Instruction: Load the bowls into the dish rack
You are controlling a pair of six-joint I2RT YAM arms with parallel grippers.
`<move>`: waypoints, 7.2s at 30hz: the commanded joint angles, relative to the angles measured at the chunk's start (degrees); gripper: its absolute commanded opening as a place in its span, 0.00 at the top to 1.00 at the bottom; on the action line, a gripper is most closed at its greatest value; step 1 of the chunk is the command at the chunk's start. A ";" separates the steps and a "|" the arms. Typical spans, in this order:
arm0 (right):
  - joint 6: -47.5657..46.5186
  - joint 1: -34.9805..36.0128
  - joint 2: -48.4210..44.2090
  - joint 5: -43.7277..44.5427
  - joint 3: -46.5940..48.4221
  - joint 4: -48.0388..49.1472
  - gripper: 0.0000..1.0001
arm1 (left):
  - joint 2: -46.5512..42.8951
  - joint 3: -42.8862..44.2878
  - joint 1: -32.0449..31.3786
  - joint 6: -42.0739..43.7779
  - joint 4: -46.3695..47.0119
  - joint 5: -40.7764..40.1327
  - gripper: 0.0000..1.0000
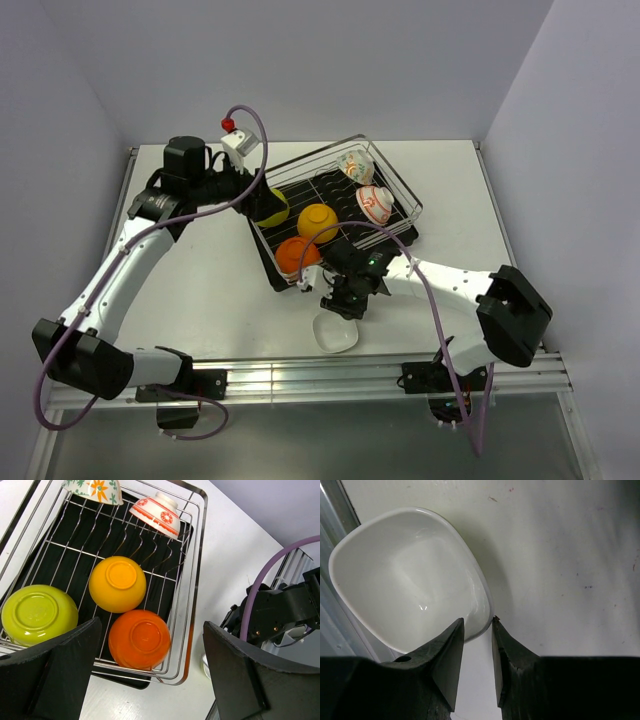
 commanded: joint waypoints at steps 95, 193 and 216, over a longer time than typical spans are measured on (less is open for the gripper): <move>30.63 -34.46 -12.76 -24.92 24.63 13.47 1.00 | 10.10 0.57 -11.43 -42.44 21.86 19.09 0.88; 27.90 -43.68 -13.81 -22.81 22.43 7.14 0.23 | 46.57 30.72 -15.91 46.24 -5.67 -50.79 0.72; 27.73 -43.95 -13.81 -22.20 21.99 6.97 0.23 | 46.05 34.41 -16.79 44.13 -16.12 -42.88 0.03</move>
